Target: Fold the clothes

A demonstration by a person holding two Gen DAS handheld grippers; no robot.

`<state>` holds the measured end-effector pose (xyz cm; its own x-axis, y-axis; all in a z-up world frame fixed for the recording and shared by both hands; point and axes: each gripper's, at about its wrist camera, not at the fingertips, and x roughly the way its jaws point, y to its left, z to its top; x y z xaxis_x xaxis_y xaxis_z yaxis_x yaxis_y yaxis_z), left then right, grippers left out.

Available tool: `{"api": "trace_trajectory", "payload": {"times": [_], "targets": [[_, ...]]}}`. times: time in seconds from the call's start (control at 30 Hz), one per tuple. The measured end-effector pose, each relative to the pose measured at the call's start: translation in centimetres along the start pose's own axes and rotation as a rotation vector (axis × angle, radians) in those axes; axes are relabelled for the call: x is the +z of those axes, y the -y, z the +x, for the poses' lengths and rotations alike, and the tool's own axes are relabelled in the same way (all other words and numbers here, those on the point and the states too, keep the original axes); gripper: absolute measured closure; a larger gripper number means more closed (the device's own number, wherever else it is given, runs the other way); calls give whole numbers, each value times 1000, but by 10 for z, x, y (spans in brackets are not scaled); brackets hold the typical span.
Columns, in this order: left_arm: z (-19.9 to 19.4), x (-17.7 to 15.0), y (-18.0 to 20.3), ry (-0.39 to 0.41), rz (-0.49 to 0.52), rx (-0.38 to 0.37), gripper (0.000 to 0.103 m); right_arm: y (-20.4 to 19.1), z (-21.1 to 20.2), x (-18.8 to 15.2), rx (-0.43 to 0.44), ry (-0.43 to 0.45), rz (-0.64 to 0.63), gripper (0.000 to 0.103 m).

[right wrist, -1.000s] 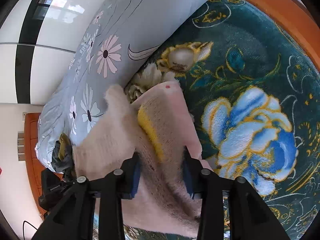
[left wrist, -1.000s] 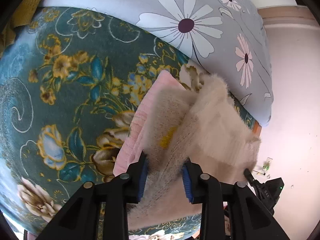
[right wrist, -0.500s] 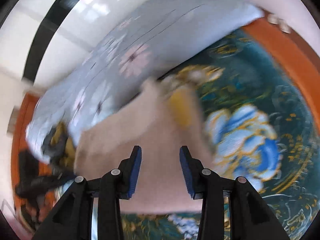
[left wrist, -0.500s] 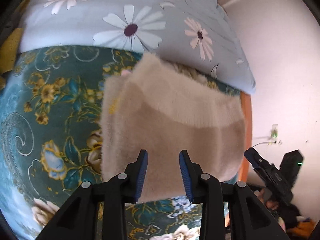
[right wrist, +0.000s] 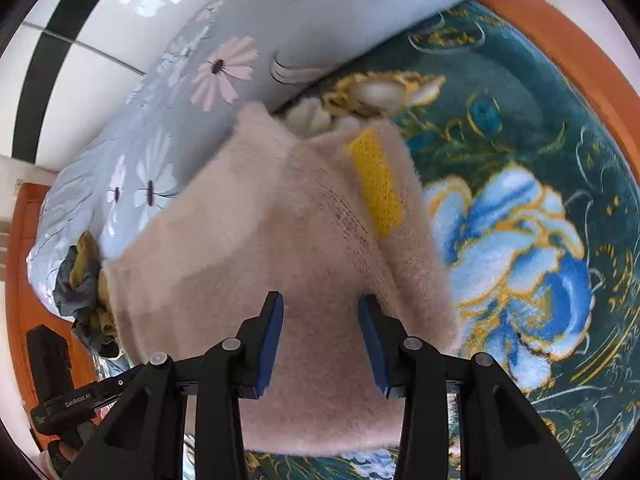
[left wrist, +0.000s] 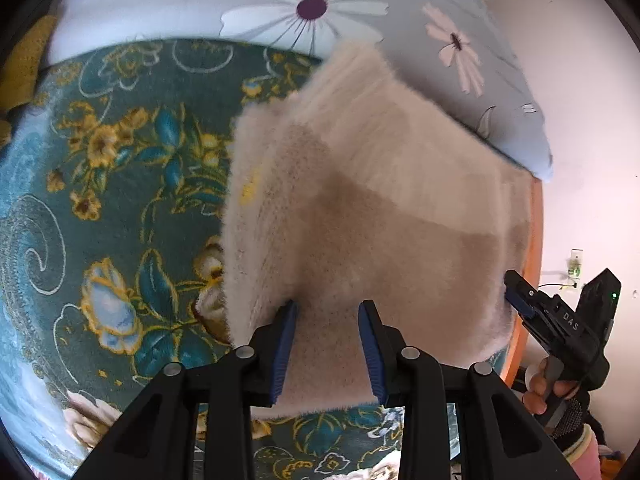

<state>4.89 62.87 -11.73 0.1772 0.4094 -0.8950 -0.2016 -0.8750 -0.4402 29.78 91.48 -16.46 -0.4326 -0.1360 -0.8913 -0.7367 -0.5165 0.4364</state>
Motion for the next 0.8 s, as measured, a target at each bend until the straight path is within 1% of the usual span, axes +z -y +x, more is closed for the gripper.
{"api": "trace_trajectory", "payload": {"times": [0.13,0.23,0.33,0.37,0.43,0.5,0.57,0.67,0.73,0.77,0.8], "targets": [[8,3,7,-23,19,44,67,-2,6,-8,-32,-17,-30,63],[0,0,14,-17,40,55,67,-4,0,-9,-55,-28,-36,63],[-18,-8,20,21,90,66,66,-13,-20,-16,-55,26,-44,62],[-24,-12,21,34,108,71,65,-17,-26,-21,-55,40,-56,62],[-35,-21,19,55,129,78,52,-25,-36,-36,-49,56,-73,62],[-42,-31,14,61,131,80,51,-33,-41,-52,-40,54,-84,62],[-46,-39,10,59,129,98,50,-44,-38,-70,-31,23,-94,62],[-53,-60,0,60,142,121,46,-61,-23,-100,-31,-56,-115,62],[-57,-73,-7,57,155,126,41,-72,-12,-119,-35,-104,-133,61],[-60,-79,-10,57,164,129,40,-77,-9,-126,-35,-122,-137,60],[-63,-87,-12,59,176,134,38,-82,-6,-134,-38,-136,-139,55]]}}
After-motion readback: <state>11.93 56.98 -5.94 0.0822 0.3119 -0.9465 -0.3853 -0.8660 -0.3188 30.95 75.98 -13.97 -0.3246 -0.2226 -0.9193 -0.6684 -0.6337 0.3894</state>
